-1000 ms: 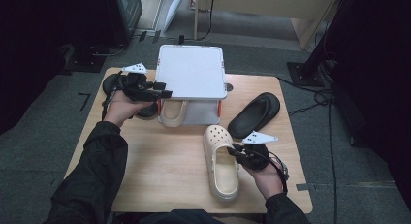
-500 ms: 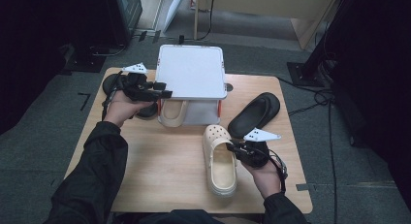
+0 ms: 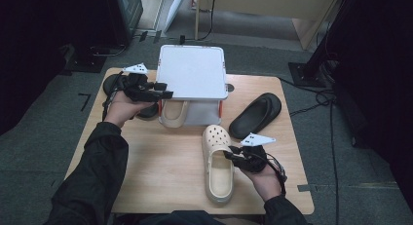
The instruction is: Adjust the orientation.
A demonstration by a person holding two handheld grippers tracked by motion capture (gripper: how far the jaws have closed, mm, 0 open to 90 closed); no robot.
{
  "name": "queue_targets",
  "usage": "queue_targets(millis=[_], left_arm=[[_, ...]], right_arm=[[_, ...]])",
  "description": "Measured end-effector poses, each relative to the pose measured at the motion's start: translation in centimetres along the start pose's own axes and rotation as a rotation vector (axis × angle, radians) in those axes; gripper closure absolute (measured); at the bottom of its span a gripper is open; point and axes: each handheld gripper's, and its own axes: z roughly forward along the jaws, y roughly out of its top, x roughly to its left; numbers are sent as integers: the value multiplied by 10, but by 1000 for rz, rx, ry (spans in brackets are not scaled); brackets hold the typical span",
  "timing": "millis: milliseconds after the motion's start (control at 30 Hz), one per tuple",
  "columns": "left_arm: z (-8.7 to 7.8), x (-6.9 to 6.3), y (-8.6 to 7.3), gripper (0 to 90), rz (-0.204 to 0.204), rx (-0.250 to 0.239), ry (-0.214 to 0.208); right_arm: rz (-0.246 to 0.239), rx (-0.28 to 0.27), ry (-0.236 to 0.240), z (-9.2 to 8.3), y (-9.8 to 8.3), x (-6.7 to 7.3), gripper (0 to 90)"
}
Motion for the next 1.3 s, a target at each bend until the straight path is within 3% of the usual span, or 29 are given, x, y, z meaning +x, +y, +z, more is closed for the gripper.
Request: queue_targets(millis=[67, 233, 367, 600, 733, 1000, 1300], left_arm=[[0, 0, 0, 459, -1, -1, -2], [1, 0, 0, 459, 3, 1, 0], [1, 0, 0, 459, 3, 1, 0], [1, 0, 0, 459, 2, -1, -3], [1, 0, 0, 458, -2, -2, -5], [1, 0, 0, 458, -7, -3, -7], [1, -1, 0, 458, -1, 3, 5]], right_arm=[[11, 4, 4, 6, 0, -1, 554], [4, -16, -28, 16, 3, 2, 502], [-50, -19, -86, 25, 5, 8, 491], [-126, -39, -127, 22, 7, 15, 684], [-129, -63, -134, 19, 11, 16, 733], [-105, -100, -116, 15, 20, 14, 769], [-124, -146, -115, 20, 42, 8, 769]])
